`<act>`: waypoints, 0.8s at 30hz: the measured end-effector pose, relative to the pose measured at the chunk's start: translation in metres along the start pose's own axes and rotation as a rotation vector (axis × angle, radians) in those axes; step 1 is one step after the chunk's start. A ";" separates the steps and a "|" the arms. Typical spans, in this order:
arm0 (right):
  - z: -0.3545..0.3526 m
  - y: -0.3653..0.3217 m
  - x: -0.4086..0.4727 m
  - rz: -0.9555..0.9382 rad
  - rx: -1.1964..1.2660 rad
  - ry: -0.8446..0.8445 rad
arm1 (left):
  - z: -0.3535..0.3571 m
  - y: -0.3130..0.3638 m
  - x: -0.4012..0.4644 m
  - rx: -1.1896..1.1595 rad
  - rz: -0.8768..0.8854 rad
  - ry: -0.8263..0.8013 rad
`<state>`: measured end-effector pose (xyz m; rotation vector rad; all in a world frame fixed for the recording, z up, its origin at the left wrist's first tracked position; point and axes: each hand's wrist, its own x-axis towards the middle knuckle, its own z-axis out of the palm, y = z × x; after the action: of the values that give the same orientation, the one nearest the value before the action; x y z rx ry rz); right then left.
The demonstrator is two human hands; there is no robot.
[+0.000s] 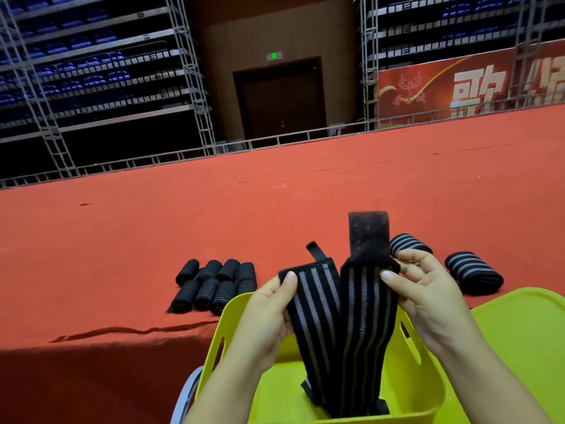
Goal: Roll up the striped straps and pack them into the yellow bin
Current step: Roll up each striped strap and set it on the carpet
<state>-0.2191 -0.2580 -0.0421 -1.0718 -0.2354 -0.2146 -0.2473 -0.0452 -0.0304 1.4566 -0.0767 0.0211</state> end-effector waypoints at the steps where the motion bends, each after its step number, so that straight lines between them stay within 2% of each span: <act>1: -0.002 -0.002 0.001 0.042 -0.017 -0.049 | -0.002 0.004 0.002 0.009 0.012 0.002; 4: 0.000 -0.008 0.001 0.096 -0.097 -0.201 | -0.003 0.019 0.010 0.055 0.039 -0.045; 8: 0.015 -0.014 0.000 0.045 -0.250 -0.325 | 0.004 0.037 0.020 0.094 0.084 -0.131; 10: 0.022 -0.019 0.001 0.048 -0.302 -0.342 | 0.007 0.045 0.026 0.081 0.098 -0.143; 14: 0.034 -0.028 0.006 -0.052 -0.650 -0.280 | 0.011 0.066 0.037 0.014 0.110 -0.172; 18: 0.047 -0.040 0.010 -0.051 -0.582 -0.328 | 0.010 0.079 0.045 0.015 0.154 -0.183; 20: 0.054 -0.051 0.016 -0.123 -0.564 -0.301 | 0.008 0.077 0.049 0.015 0.187 -0.203; 24: 0.069 -0.074 0.037 -0.218 -0.444 -0.188 | -0.001 0.049 0.054 0.092 0.069 -0.318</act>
<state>-0.2107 -0.2331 0.0624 -1.5100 -0.4910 -0.3738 -0.1969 -0.0408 0.0216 1.5390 -0.3899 -0.1528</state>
